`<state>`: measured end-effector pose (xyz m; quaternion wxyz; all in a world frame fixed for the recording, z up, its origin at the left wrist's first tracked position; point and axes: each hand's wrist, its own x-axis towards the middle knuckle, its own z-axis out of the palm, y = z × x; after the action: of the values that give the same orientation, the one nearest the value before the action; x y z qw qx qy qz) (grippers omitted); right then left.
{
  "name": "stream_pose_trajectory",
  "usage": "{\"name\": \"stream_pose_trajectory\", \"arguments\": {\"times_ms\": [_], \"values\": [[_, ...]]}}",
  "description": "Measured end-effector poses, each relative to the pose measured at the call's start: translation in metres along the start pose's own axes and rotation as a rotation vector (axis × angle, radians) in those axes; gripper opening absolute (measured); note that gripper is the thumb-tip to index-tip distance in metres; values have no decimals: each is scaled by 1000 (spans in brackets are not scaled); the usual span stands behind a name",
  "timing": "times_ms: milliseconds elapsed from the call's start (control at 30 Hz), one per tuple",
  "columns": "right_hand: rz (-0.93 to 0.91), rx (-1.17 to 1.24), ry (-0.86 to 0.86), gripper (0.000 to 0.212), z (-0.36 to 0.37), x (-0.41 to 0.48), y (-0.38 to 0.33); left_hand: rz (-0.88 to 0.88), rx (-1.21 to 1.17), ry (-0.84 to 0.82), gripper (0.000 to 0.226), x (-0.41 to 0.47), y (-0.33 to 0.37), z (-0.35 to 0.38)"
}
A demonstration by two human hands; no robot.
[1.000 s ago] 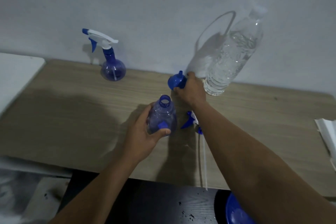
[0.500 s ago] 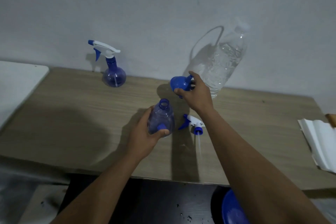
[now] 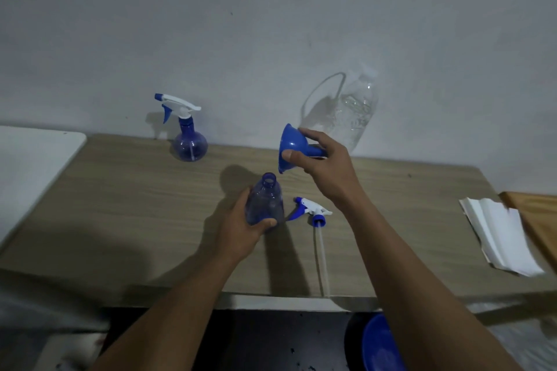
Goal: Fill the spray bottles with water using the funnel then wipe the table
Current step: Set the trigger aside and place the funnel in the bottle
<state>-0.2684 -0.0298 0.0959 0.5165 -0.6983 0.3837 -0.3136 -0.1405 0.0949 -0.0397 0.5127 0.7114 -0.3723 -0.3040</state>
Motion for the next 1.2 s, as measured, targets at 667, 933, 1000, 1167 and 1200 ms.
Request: {"name": "stream_pose_trajectory", "arguments": {"times_ms": [667, 933, 1000, 1167, 1200], "values": [[-49, 116, -49, 85, 31, -26, -6, -73, -8, 23, 80, 0, 0, 2], [-51, 156, -29, 75, 37, -19, 0, -76, -42, 9, 81, 0, 1, 1], [-50, 157, -33, 78, 37, -19, 6, -81, -47, 1, 83, 0, -1, 1], [-22, 125, -57, 81, 39, -25, 23, -79, -47, 14, 83, 2, -5, 1], [-28, 114, -54, 81, 38, -26, 25, -77, -39, 11, 84, 2, -6, 1]]}}
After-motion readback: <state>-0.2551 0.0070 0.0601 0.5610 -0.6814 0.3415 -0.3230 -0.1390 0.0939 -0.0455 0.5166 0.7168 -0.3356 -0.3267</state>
